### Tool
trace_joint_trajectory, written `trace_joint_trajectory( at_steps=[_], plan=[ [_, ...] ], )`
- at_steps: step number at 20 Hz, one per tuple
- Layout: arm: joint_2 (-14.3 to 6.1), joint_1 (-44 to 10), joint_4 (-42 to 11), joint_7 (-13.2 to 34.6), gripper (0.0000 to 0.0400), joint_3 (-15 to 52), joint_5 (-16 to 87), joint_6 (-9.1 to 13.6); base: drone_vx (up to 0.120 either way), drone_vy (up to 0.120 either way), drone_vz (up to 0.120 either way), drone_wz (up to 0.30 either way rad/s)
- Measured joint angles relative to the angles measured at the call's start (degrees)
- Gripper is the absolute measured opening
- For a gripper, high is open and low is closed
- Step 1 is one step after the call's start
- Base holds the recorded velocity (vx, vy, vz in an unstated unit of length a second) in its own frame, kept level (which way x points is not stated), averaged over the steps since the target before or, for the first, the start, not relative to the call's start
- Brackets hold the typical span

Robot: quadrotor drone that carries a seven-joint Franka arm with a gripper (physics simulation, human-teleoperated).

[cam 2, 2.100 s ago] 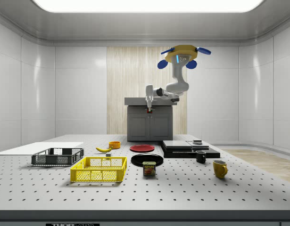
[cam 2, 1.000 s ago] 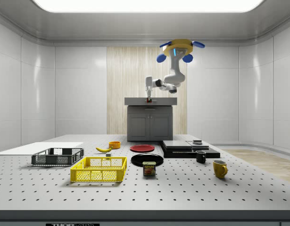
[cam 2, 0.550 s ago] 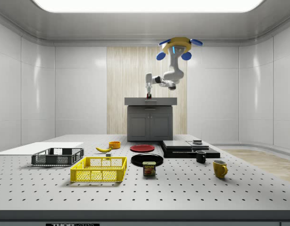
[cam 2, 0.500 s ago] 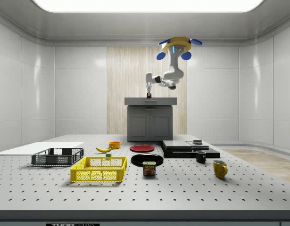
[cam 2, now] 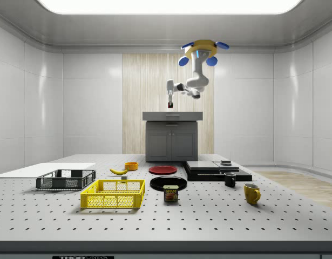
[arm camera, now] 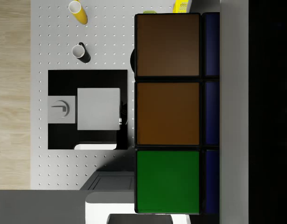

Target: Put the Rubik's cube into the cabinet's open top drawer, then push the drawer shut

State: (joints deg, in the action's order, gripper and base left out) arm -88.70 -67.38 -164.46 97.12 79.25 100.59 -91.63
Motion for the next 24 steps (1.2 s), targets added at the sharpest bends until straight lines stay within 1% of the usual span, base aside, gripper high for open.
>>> trace_joint_trajectory(
  at_steps=[3,10,12,24],
  plan=[
    [-0.1,0.0,0.0,0.0,0.0325,0.0,0.0,-0.1,0.000,-0.120,0.093,0.000],
    [-0.4,-0.1,0.0,0.1,0.0325,0.0,-0.1,-0.3,0.000,-0.120,0.000,0.000],
    [-0.4,-0.1,0.0,0.1,0.0325,0.1,-0.2,-0.4,0.000,-0.120,0.080,0.000],
    [-0.8,-0.2,0.0,0.1,0.0325,0.1,-0.3,-0.7,0.000,-0.120,0.000,0.000]
  ],
)
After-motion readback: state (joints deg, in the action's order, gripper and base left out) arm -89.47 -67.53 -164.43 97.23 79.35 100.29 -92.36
